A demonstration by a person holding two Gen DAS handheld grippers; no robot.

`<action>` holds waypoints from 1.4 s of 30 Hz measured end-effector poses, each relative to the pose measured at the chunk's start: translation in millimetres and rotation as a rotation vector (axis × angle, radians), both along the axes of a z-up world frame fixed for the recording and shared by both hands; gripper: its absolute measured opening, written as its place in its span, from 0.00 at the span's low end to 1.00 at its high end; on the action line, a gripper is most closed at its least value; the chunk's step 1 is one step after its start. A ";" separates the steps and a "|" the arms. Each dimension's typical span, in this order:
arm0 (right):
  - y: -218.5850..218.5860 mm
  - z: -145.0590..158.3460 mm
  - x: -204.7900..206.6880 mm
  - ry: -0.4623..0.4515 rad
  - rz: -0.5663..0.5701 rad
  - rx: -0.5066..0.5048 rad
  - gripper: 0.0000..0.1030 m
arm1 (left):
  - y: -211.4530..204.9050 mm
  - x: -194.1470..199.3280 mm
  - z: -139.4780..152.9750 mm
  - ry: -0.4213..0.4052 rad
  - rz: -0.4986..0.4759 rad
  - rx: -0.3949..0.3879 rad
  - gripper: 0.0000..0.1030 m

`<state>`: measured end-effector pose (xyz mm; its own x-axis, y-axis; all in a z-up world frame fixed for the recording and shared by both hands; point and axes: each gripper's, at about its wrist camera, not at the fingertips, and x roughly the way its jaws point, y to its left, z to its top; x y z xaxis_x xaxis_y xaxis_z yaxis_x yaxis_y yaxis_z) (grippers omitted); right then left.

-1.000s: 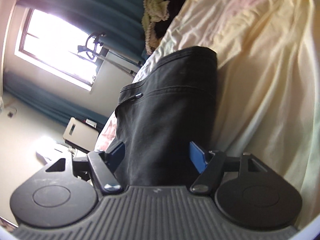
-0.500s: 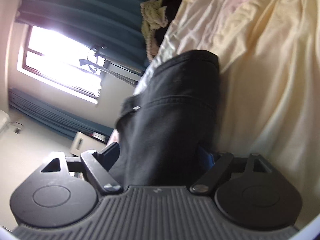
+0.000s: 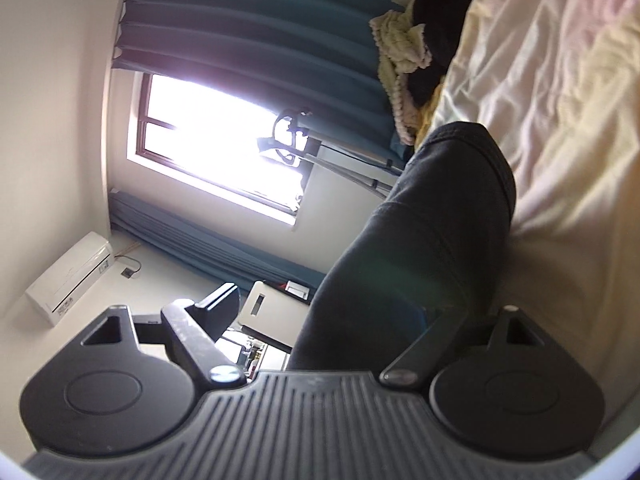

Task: Fold clothes

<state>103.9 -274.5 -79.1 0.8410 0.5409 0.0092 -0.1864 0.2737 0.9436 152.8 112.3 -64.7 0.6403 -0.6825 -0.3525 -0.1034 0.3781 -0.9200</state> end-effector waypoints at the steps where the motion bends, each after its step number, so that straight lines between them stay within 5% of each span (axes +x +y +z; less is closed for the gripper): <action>1: 0.6 1.2 1.7 0.000 0.002 0.000 0.81 | -6.6 -0.8 -3.6 0.006 -0.030 -0.046 0.95; 6: 1.7 3.9 7.4 0.007 0.007 -0.011 0.81 | -39.8 -1.8 -27.4 0.045 -0.130 -0.244 0.96; 13: 3.0 1.4 6.9 0.020 -0.008 -0.012 0.81 | -56.2 10.7 -51.7 0.060 -0.092 -0.331 0.97; 18: 3.1 -4.1 9.9 0.031 -0.019 -0.001 0.81 | -40.2 23.4 -62.9 0.062 0.051 -0.290 0.96; 26: -1.1 -14.1 2.1 0.090 -0.044 0.009 0.81 | -12.8 58.2 -73.5 0.097 0.110 -0.313 0.96; 31: 0.4 -31.2 2.6 0.218 -0.079 -0.044 0.81 | -6.6 66.2 -64.9 0.063 0.100 -0.221 0.96; 35: 4.3 -48.8 8.4 0.359 -0.083 -0.141 0.81 | 0.1 73.5 -81.1 0.105 0.118 -0.246 0.95; 42: 16.0 -61.1 37.0 0.384 -0.072 -0.188 0.90 | -21.2 98.5 -75.5 0.061 0.033 -0.043 0.95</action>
<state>140.9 -258.5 -140.1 0.8000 0.4428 -0.4048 0.1942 0.4472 0.8731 251.3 91.1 -140.2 0.6413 -0.6766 -0.3620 -0.1712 0.3337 -0.9270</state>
